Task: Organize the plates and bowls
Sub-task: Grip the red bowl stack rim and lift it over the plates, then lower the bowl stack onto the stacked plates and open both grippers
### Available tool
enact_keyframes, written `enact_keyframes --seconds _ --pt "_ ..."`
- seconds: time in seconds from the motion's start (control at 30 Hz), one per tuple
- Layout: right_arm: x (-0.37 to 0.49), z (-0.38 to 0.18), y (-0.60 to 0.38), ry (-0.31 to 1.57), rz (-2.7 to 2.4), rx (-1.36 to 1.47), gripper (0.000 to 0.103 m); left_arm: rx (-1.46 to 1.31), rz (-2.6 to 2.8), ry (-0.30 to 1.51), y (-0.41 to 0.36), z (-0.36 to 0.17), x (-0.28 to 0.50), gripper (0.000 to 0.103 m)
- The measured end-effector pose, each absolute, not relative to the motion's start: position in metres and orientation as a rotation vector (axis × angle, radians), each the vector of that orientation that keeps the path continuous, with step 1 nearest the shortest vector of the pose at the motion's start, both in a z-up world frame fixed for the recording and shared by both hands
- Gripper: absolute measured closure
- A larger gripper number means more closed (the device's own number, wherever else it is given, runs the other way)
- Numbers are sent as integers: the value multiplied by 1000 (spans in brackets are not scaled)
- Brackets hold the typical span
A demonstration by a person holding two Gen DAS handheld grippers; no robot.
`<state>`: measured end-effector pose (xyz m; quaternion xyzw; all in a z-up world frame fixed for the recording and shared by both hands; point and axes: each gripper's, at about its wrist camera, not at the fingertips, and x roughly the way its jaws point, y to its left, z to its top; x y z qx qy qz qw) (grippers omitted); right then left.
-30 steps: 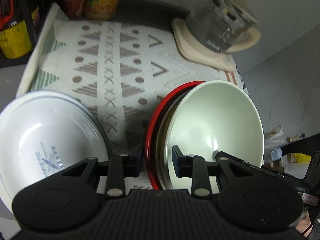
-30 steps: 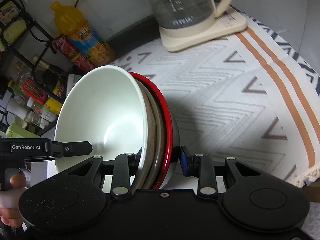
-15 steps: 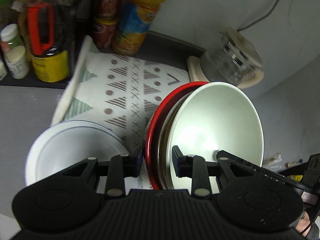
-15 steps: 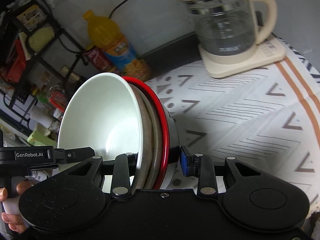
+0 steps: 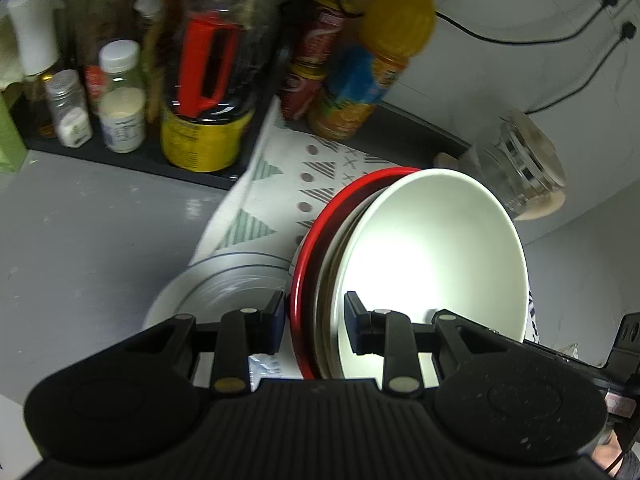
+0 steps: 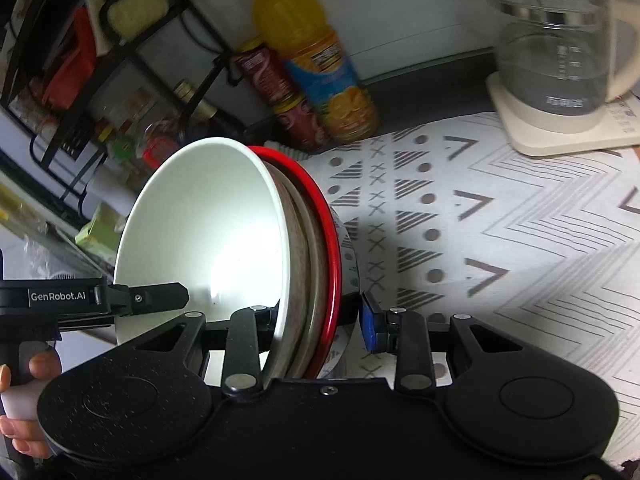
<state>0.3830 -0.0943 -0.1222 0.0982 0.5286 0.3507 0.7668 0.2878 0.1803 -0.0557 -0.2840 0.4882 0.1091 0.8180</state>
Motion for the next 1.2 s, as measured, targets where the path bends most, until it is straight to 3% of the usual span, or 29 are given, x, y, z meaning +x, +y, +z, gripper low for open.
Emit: enact_keyframes --seconds 1.2 --pt "340 -154 -32 1326 770 59 71 -735 287 1160 233 -112 233 74"
